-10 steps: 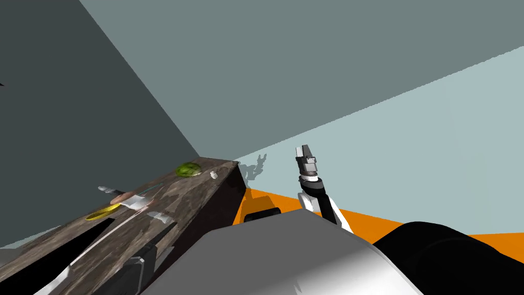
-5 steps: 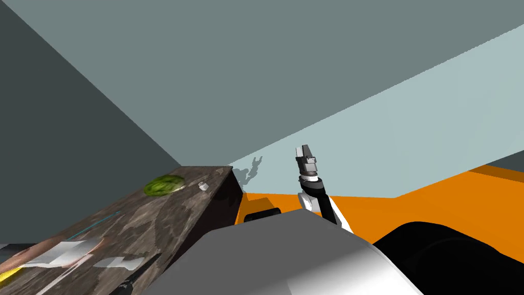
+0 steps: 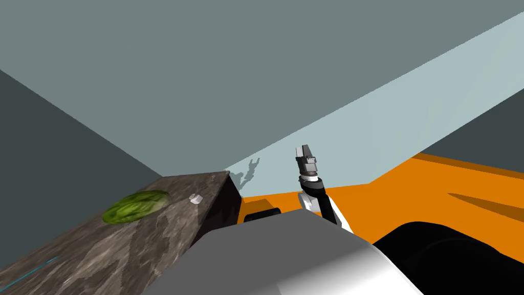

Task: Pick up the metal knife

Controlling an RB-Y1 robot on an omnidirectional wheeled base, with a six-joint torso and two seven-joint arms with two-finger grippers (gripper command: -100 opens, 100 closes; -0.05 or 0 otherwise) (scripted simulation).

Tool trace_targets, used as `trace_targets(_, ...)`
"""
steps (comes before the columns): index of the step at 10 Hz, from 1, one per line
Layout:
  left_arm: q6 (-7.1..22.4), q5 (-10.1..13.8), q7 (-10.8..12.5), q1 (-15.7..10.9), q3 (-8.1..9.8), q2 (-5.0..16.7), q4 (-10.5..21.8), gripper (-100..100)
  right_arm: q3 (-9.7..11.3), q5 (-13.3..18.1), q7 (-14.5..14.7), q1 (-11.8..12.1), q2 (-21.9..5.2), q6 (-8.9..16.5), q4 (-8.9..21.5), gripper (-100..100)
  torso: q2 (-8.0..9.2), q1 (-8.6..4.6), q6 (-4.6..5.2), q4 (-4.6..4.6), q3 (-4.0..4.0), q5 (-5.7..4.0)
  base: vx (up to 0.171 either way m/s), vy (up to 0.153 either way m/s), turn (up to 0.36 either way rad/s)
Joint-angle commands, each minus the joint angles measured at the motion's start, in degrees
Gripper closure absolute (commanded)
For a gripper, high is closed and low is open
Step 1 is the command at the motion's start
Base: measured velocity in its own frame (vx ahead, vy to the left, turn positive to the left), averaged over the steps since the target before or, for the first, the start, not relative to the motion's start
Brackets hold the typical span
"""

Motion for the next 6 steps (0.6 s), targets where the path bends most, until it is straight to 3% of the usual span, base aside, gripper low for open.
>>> trace_targets(1, 2.2, 0.9, 0.6, 2.0, -0.34, 1.7, 0.3, -100, 0.0, 0.0, 0.0, 0.0, 0.0, 0.0, 0.0, 0, 0.00, 0.00, 0.00, 0.00, 0.00, 0.00, 0.062, 0.086, -0.173)
trace_targets(3, 4.8, 2.2, 1.5, 4.5, -1.23, 4.2, 1.4, -100, 0.0, 0.0, 0.0, 0.0, 0.0, 0.0, 0.0, 0, -0.06, 0.04, 0.04, -0.01, -0.03, 0.00, 0.087, 0.134, -0.292)
trace_targets(4, 4.8, 2.2, 1.5, 4.5, -1.23, 4.2, 1.4, -100, 0.0, 0.0, 0.0, 0.0, 0.0, 0.0, 0.0, 0, -0.05, 0.12, 0.04, -0.02, -0.03, 0.02, 0.041, 0.117, -0.055)
trace_targets(6, 7.8, 3.5, 2.3, 6.8, -2.51, 6.8, 2.5, -100, 0.0, 0.0, 0.0, 0.0, 0.0, 0.0, 0.0, 0, 0.05, -0.06, 0.01, 0.01, 0.03, -0.02, 0.062, 0.131, -0.196)
